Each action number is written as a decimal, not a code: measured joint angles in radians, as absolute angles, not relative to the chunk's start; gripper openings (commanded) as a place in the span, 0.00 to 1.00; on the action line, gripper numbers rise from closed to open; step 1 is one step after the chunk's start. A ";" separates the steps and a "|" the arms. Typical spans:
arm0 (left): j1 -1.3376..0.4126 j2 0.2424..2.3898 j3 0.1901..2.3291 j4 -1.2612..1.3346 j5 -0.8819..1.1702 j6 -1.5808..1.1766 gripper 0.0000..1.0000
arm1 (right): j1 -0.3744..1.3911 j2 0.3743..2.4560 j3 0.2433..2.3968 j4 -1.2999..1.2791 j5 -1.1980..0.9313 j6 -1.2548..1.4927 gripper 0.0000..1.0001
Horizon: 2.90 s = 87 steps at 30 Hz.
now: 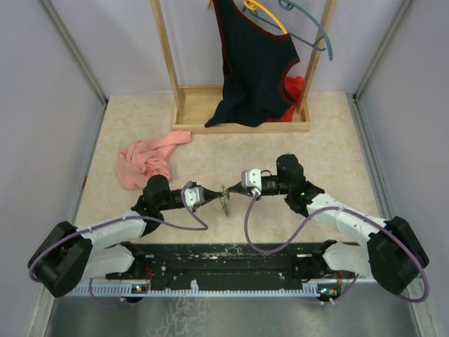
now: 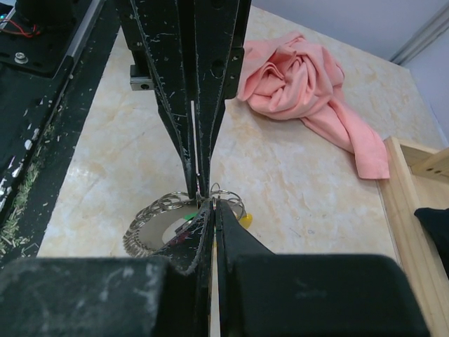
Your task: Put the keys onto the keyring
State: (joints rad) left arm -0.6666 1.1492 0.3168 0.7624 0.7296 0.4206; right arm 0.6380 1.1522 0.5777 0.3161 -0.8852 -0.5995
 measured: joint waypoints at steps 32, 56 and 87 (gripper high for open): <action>-0.667 1.157 0.318 0.762 0.737 0.419 0.01 | 0.648 1.128 0.578 0.260 -0.881 -0.611 0.00; -0.667 1.175 0.318 0.764 0.759 0.414 0.01 | 0.659 1.140 0.578 0.235 -0.879 -0.629 0.00; -0.664 1.184 0.318 0.765 0.792 0.393 0.01 | 0.678 1.151 0.596 0.197 -0.855 -0.651 0.00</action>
